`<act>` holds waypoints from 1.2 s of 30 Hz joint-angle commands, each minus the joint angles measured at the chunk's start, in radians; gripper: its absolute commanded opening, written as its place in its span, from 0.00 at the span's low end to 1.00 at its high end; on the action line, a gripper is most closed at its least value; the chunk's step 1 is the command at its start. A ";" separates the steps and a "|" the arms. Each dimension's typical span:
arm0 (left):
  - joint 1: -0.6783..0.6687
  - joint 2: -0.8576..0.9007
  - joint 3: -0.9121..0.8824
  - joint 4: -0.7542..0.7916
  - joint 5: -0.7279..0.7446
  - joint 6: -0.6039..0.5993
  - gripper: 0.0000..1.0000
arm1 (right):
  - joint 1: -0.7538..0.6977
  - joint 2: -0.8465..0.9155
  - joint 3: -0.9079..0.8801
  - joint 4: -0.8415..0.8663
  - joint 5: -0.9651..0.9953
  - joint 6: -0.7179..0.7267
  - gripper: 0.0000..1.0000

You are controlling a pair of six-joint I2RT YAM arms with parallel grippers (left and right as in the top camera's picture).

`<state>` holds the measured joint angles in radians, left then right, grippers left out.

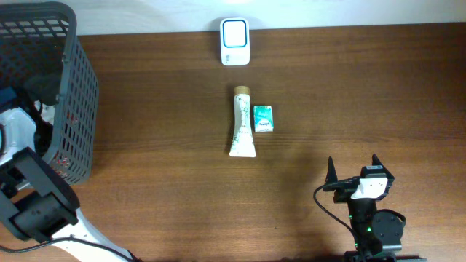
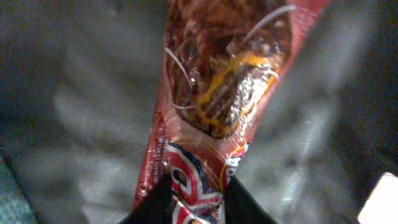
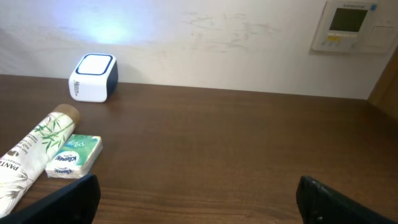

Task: Scan the item barcode
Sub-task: 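Reach into the basket and grasp the red snack bar, then place the red snack bar left of the white tube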

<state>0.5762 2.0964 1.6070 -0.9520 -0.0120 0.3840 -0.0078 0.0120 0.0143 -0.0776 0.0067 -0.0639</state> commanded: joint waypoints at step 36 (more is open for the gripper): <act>-0.893 -0.117 0.144 -0.144 0.171 -1.046 0.00 | -0.006 -0.006 -0.009 -0.003 0.005 -0.007 0.99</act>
<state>-0.2852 1.9129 1.7813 -1.1244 0.2226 -0.6178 -0.0078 0.0120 0.0143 -0.0780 0.0067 -0.0643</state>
